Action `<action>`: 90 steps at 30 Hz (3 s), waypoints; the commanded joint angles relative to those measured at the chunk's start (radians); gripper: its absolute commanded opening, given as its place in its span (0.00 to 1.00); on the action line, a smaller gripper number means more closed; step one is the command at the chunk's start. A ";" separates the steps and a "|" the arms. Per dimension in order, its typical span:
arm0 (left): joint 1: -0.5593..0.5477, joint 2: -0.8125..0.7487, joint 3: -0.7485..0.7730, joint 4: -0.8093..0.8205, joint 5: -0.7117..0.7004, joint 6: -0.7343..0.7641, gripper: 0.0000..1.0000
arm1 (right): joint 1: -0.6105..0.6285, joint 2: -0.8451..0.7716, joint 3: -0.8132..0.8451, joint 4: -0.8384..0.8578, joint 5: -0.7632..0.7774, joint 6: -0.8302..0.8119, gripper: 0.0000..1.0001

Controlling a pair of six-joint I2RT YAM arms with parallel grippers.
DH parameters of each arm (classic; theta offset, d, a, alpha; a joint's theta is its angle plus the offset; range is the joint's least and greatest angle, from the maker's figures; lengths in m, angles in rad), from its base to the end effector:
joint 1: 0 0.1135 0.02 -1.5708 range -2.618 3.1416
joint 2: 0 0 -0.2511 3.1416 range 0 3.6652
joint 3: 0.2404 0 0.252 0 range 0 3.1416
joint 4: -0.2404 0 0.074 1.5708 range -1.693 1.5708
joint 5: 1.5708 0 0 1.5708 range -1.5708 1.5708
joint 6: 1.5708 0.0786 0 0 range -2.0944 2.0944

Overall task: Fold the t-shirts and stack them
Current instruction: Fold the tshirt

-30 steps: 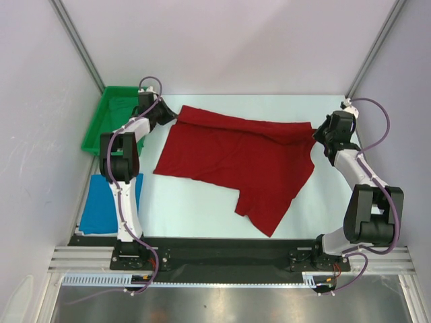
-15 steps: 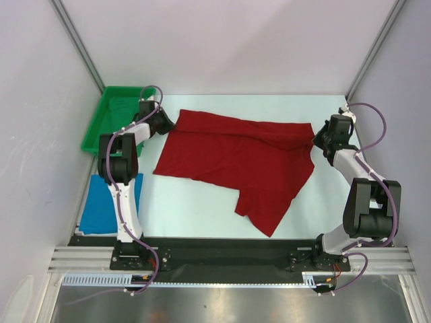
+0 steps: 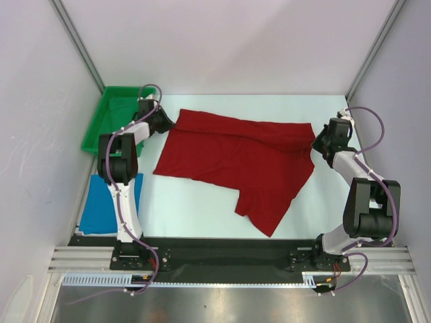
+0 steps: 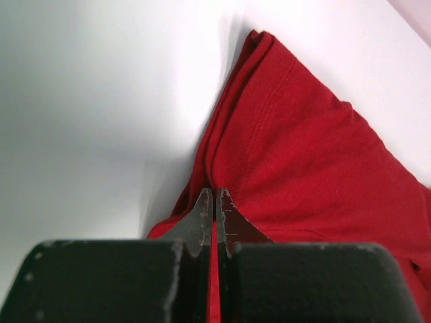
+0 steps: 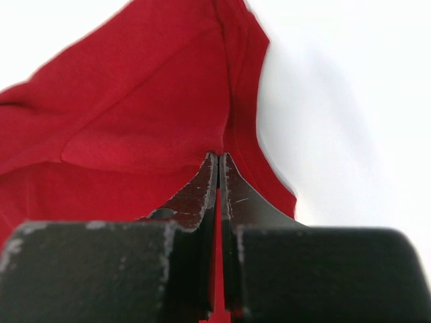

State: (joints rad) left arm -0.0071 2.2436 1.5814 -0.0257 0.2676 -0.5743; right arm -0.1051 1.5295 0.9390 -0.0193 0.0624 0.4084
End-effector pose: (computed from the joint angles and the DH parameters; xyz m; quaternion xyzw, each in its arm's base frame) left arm 0.5220 -0.0245 0.1116 -0.1960 0.8762 -0.2369 0.3711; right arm 0.3688 -0.0438 0.1906 0.2390 0.8536 0.0424 0.4609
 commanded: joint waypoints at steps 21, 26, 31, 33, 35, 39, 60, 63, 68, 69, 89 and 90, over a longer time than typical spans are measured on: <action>0.038 -0.015 0.086 0.007 -0.004 0.021 0.00 | 0.018 -0.062 -0.085 -0.027 -0.004 0.040 0.00; 0.038 -0.003 0.104 0.016 0.013 0.002 0.00 | 0.004 -0.052 -0.057 -0.024 -0.001 0.038 0.00; 0.035 0.017 0.138 0.072 0.038 -0.027 0.00 | -0.013 0.009 0.053 -0.001 0.001 0.033 0.00; 0.035 0.043 0.184 0.073 0.047 -0.033 0.00 | -0.021 0.044 0.121 0.004 -0.007 0.032 0.00; 0.035 0.069 0.250 0.067 0.062 -0.042 0.00 | -0.027 0.093 0.173 0.009 -0.010 0.030 0.00; 0.035 0.119 0.344 0.085 0.079 -0.070 0.00 | -0.036 0.176 0.306 0.024 -0.024 0.027 0.00; 0.019 0.360 0.652 0.288 0.127 -0.205 0.01 | -0.050 0.502 0.765 0.122 -0.101 -0.025 0.00; 0.021 0.327 0.612 0.264 0.125 -0.188 0.00 | -0.042 0.434 0.700 0.116 -0.104 -0.005 0.00; 0.027 0.206 0.464 0.182 0.122 -0.145 0.00 | -0.036 0.289 0.506 0.099 -0.082 0.015 0.00; 0.033 0.191 0.447 0.150 0.130 -0.136 0.00 | -0.036 0.270 0.482 0.082 -0.081 0.018 0.00; 0.073 0.051 0.101 0.148 0.199 -0.150 0.00 | -0.034 0.136 0.210 0.032 -0.105 0.035 0.00; 0.073 0.051 0.094 0.150 0.203 -0.153 0.00 | -0.036 0.142 0.208 0.030 -0.104 0.032 0.00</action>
State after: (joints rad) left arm 0.0589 2.3409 1.6878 0.1017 0.4423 -0.7406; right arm -0.1387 1.7031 1.1553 0.0040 -0.0433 0.4450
